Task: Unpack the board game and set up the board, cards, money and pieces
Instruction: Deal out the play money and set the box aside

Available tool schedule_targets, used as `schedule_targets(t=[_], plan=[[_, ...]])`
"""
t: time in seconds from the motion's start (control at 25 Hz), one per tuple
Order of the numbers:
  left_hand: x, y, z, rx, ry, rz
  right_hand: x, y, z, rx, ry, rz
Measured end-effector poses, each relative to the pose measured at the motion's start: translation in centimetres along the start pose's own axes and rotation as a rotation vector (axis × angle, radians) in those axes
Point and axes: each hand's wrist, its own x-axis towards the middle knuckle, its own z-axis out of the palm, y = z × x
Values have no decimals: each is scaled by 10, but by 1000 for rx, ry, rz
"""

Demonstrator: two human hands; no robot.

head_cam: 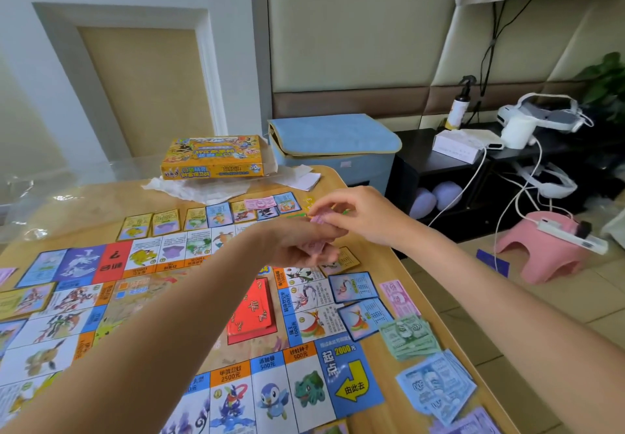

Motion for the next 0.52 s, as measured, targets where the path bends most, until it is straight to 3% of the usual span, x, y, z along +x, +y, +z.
schedule_targets(t=[0.24,0.52], plan=[[3,0,-15,-95,33,-2,12,3,3,75,-54,66],[11,9,-10,-14,132,139,15,0,-3,160,93,162]])
